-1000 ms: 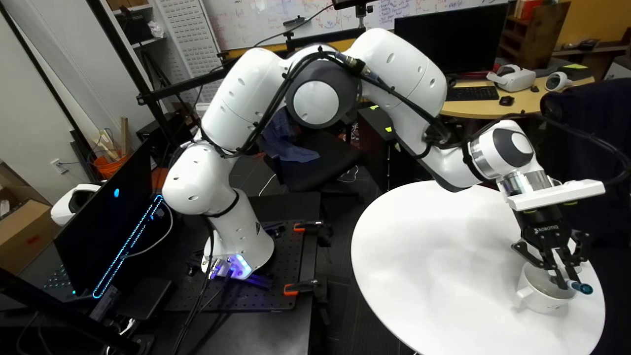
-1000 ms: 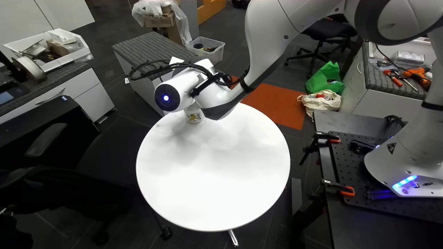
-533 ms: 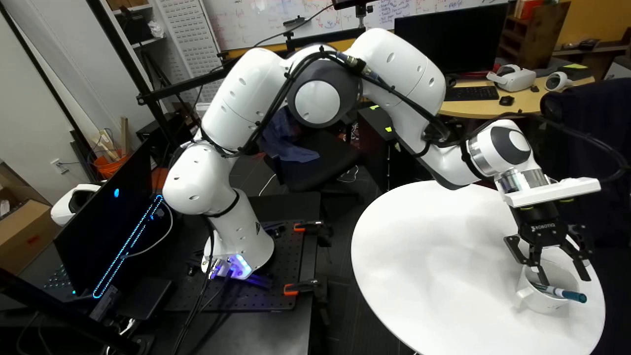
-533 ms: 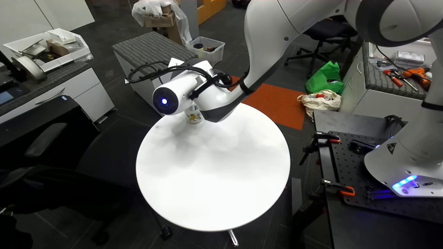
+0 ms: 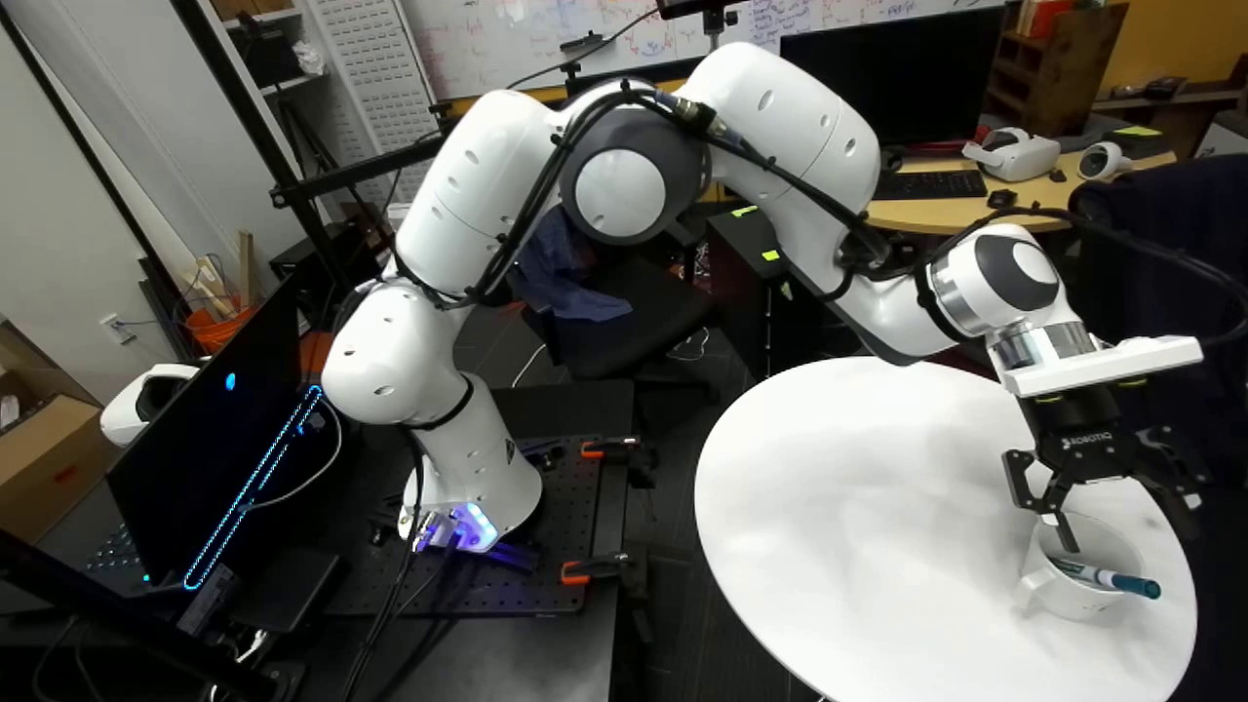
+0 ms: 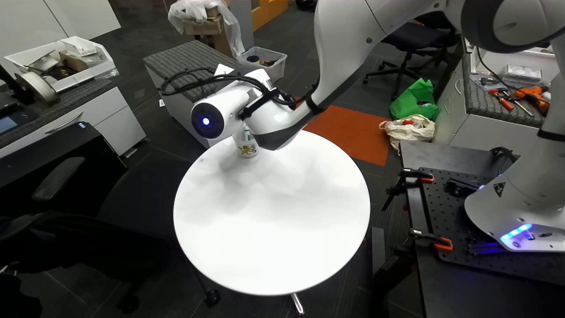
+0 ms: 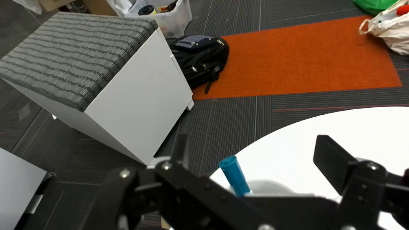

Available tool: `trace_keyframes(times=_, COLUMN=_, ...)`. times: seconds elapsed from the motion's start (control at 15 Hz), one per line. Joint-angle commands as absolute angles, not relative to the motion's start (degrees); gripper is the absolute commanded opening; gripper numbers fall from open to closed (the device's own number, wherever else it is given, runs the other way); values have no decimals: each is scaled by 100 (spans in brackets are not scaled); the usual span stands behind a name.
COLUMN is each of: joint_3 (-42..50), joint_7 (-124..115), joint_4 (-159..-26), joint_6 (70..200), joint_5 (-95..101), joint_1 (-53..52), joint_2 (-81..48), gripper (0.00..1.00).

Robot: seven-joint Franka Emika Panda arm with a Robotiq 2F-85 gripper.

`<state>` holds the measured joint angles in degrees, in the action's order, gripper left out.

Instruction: Put the marker in the white cup

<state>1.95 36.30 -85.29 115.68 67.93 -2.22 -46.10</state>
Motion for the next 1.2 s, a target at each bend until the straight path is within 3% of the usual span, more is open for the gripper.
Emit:
trace_keyframes(times=0.0, joint_3=163, joint_7=3057, joint_4=-9031, joint_6=11541, joint_5=6812, joint_1=-201, joint_2=-3964, gripper=100)
trace_keyframes(times=0.6, joint_3=-138, joint_7=1438, joint_4=-10084, joint_6=12218, joint_5=5520, joint_1=143, joint_2=-2815, gripper=100)
trace_keyframes(times=1.13, joint_3=-118, joint_7=794, joint_4=-11263, joint_6=14232, joint_5=4028, joint_1=225, joint_2=-2218, gripper=100)
